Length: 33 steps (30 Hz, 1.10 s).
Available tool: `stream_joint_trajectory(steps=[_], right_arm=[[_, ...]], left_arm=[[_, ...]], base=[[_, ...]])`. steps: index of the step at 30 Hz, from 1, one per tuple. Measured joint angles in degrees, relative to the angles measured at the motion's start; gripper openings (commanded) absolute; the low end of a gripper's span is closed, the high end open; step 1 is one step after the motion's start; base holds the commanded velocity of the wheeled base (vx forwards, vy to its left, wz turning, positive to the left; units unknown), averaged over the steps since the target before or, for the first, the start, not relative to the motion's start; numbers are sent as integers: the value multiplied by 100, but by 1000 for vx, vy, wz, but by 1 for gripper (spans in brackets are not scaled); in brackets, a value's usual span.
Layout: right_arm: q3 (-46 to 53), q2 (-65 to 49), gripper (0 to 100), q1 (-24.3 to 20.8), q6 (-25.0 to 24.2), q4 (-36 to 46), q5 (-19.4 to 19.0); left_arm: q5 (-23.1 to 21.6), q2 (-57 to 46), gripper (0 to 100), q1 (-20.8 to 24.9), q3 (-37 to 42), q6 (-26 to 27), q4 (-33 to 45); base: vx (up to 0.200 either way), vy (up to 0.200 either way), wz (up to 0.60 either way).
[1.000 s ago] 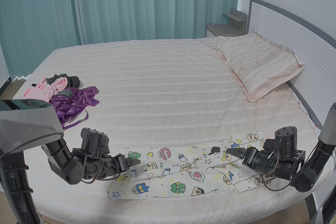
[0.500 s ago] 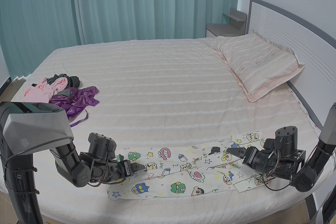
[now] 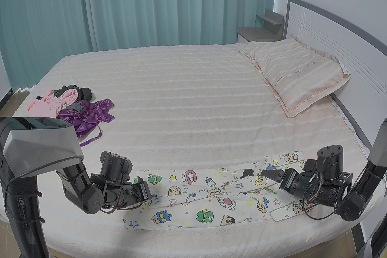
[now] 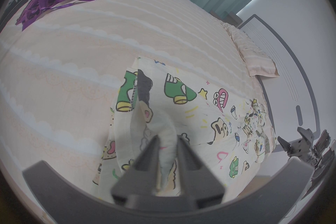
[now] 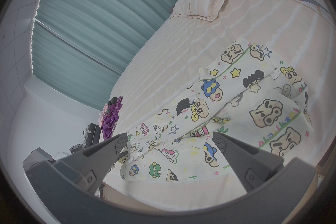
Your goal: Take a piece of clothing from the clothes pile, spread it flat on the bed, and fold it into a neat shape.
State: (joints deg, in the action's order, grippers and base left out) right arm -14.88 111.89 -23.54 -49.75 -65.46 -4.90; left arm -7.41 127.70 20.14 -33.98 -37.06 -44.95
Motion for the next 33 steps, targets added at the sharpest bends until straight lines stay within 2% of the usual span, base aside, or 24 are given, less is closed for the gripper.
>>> stream_joint_trajectory(steps=[10, 20, 33], right_arm=[[4, -1, 100, -5, 0, 0, 1], [4, -6, 100, 0, 0, 0, 0], [1, 29, 100, 61, 38, 139, 33]], left_arm=[[38, -330, 0, -154, -290, -2, 0], [33, -493, 0, -250, -772, 460, 11], [35, -553, 0, -221, -1456, 649, 247]], base=[[0, 0, 0], [0, 0, 0], [0, 0, 0]])
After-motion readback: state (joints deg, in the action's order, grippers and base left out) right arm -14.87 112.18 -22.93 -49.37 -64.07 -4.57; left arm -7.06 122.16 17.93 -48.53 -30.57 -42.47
